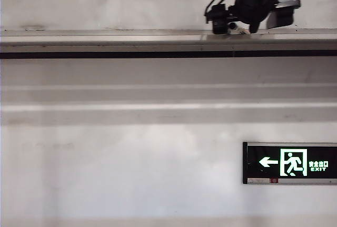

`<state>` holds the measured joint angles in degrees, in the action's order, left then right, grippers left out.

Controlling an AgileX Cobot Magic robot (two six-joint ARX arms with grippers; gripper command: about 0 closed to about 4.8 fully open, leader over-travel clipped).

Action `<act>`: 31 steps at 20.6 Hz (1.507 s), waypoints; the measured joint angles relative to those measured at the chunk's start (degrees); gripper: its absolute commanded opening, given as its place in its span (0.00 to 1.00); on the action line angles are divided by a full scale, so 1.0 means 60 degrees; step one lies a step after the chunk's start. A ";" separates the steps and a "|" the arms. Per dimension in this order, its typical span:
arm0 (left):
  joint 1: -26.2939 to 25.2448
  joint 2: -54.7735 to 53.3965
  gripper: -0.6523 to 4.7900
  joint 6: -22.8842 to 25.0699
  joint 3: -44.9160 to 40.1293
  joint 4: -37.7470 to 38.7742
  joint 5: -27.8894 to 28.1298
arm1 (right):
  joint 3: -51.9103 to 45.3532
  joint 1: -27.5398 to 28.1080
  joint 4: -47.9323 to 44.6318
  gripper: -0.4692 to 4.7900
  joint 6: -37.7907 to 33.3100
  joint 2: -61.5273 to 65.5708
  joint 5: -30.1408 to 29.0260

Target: Take a marker from the whiteboard tray, write "Hi!" on the whiteboard, and then put the marker back vertically into the whiteboard tray.

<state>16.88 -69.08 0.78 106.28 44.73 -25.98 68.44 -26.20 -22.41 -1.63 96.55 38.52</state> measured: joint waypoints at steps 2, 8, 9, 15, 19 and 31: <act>0.0000 0.0000 0.11 0.0000 0.0000 -0.0029 -0.0004 | 0.0004 0.0106 -0.0004 0.89 0.0004 0.0000 0.0015; 0.0000 0.0004 0.11 0.0000 0.0000 -0.0102 -0.0004 | 0.0004 0.0222 -0.0004 0.67 0.0029 0.0000 0.0004; 0.0000 0.0004 0.11 0.0000 0.0000 -0.0102 -0.0004 | 0.0004 0.0248 0.0011 0.67 0.0044 0.0000 0.0000; 0.0000 0.0004 0.11 0.0000 0.0000 -0.0102 -0.0004 | 0.0000 0.0251 0.0058 0.30 0.0055 0.0000 -0.0004; 0.0000 0.0004 0.11 0.0000 0.0000 -0.0102 -0.0004 | 0.0000 0.0251 0.0080 0.18 0.0069 0.0000 -0.0004; 0.0000 0.0004 0.11 0.0000 0.0000 -0.0102 -0.0004 | -0.0004 0.0255 0.1825 0.16 0.0568 -0.1253 -0.0390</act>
<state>16.88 -69.06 0.78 106.28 44.12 -26.00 68.42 -24.67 -11.46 1.78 89.03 36.18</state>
